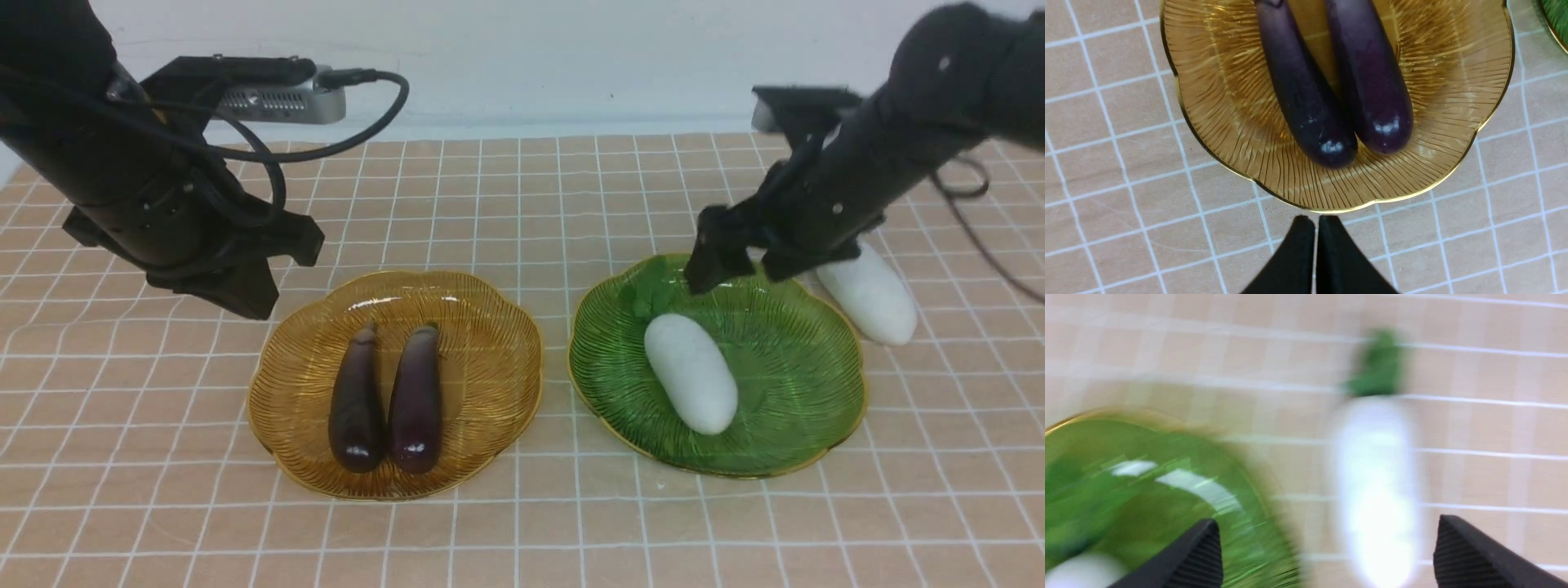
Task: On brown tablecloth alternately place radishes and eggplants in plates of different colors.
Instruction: 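Place the white radish on the plate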
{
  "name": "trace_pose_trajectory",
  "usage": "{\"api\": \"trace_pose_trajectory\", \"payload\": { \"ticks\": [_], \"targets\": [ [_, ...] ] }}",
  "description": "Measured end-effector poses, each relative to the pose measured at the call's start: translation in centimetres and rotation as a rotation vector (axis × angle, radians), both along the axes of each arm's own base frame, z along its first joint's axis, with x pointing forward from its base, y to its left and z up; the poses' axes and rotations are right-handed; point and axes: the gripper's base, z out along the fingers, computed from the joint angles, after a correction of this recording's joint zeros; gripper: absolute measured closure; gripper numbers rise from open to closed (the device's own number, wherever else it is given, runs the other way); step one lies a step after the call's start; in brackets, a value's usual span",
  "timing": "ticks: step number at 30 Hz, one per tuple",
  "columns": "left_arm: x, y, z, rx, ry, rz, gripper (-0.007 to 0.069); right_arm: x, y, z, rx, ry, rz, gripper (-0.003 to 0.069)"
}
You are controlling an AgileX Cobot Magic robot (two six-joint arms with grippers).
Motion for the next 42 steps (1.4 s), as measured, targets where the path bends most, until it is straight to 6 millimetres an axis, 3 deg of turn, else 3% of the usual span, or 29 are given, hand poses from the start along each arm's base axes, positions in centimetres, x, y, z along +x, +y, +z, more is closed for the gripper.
{"api": "trace_pose_trajectory", "payload": {
  "ticks": [2,4,11,14,15,19,24,26,29,33,35,39,42],
  "targets": [
    [0.0,0.0,0.0,0.003,-0.001,0.0,0.0628,0.9,-2.4,-1.1,0.004,0.013,-0.076,0.0016],
    [-0.2,0.1,0.2,0.002,-0.007,0.0,0.0628,2.0,-3.7,-3.6,0.034,0.067,-0.112,0.0016],
    [-0.9,0.2,1.3,-0.002,-0.041,-0.001,0.0628,5.3,-3.6,-10.3,0.06,0.165,-0.069,0.0027],
    [-1.3,0.3,1.8,-0.002,-0.06,0.0,0.0628,6.1,-3.6,-11.7,0.063,0.185,-0.069,0.0103],
    [-1.5,0.4,2.1,-0.002,-0.068,0.0,0.0628,6.3,-3.6,-11.7,0.063,0.184,-0.068,0.0146],
    [-2.7,0.6,3.4,-0.007,-0.11,0.005,0.0628,6.6,-4.0,-9.8,0.02,0.205,-0.072,0.0152],
    [-5.1,1.1,5.6,-0.022,-0.186,0.009,0.0628,5.5,-3.1,-2.4,0.165,0.157,-0.113,0.0152],
    [-6.3,1.3,6.2,-0.026,-0.205,0.008,0.0628,4.8,-1.8,-1.4,0.259,0.161,-0.099,0.0152],
    [-9.1,1.9,7.0,-0.034,-0.249,0.008,0.0628,3.4,0.8,-3.0,0.307,0.243,-0.02,0.0152],
    [-12.5,2.8,7.3,-0.012,-0.304,0.013,0.0628,0.9,4.1,-7.3,0.231,0.409,0.054,0.0152],
    [-13.8,3.3,7.5,0.006,-0.33,0.018,0.0628,0.3,4.7,-8.1,0.183,0.436,0.069,0.0131],
    [-15.6,3.9,7.6,0.026,-0.366,0.042,0.0628,0.0,5.3,-7.4,0.154,0.42,0.081,0.0014],
    [-16.2,4.1,7.3,0.029,-0.368,0.049,0.0628,-0.8,5.2,-3.9,0.16,0.341,0.094,-0.0024]
  ]
}}
